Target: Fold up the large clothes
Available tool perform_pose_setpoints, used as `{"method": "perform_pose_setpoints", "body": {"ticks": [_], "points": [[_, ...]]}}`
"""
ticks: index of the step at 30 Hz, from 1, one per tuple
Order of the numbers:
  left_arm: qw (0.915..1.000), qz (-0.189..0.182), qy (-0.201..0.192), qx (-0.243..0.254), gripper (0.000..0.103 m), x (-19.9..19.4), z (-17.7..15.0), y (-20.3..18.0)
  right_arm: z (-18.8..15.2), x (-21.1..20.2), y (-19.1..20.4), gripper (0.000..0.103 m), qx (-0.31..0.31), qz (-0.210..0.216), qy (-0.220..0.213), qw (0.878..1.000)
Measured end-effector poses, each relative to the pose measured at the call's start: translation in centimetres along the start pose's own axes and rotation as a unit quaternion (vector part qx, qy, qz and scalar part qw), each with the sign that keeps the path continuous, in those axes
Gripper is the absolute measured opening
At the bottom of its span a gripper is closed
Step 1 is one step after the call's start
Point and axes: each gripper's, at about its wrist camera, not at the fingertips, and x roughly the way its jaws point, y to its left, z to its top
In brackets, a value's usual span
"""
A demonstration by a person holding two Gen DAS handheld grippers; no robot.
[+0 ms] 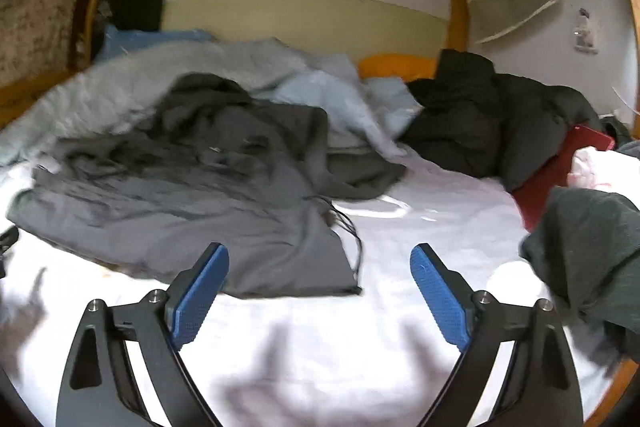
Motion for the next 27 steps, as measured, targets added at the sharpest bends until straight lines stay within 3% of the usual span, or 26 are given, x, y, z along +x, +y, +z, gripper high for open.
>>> {"method": "perform_pose_setpoints", "body": {"ticks": [3, 5, 7, 9, 12, 15, 17, 20, 23, 24, 25, 27], "points": [[0.9992, 0.022, 0.024, 0.024, 0.102, 0.8, -1.1, -1.5, 0.3, 0.0, -0.3, 0.077, 0.020, 0.032, -0.002, 0.999], [0.9967, 0.062, -0.022, 0.048, 0.101, -0.9, -1.1, -2.2, 0.7, -0.5, -0.1, 0.069, 0.010, 0.035, -0.016, 0.999], [0.9936, 0.058, -0.086, 0.046, 0.103, -3.8, -0.2, -1.9, 0.8, -1.2, 0.3, 0.067, -0.001, 0.039, -0.033, 0.999], [0.9917, 0.052, -0.114, 0.025, 0.103, -5.7, 0.9, -1.1, 1.0, -1.6, 0.4, 0.066, 0.005, 0.059, -0.040, 0.997], [0.9946, 0.040, -0.095, 0.002, 0.103, -6.2, 2.0, 0.4, 1.1, -1.9, 0.7, 0.065, 0.009, 0.055, -0.042, 0.998], [0.9982, 0.035, -0.048, -0.011, 0.102, -5.1, 0.6, 1.6, 0.6, -0.9, 1.5, 0.059, -0.021, 0.018, -0.027, 0.999], [0.9990, 0.028, -0.035, 0.001, 0.102, -4.4, -0.2, 1.8, 0.1, -0.3, 1.8, 0.056, -0.031, 0.016, -0.021, 0.999], [0.9972, 0.026, -0.059, 0.039, 0.100, -5.2, 0.0, 0.9, -0.3, 0.2, 2.0, 0.055, -0.029, 0.012, -0.009, 0.999], [0.9956, 0.016, -0.082, 0.043, 0.100, -6.5, 0.4, 0.2, -0.3, 1.0, 2.5, 0.055, -0.045, -0.064, 0.015, 0.997], [0.9957, 0.010, -0.086, 0.035, 0.100, -6.7, 0.4, 0.2, -0.3, 1.5, 2.4, 0.053, -0.047, -0.067, 0.030, 0.996], [0.9960, -0.003, -0.086, 0.023, 0.100, -6.8, 0.5, 0.3, -0.3, 1.9, 2.0, 0.047, -0.036, -0.045, 0.045, 0.997], [0.9970, -0.030, -0.070, 0.009, 0.100, -6.8, 1.0, 0.4, -0.3, 2.4, 1.3, 0.046, -0.020, 0.004, 0.072, 0.997]]}}
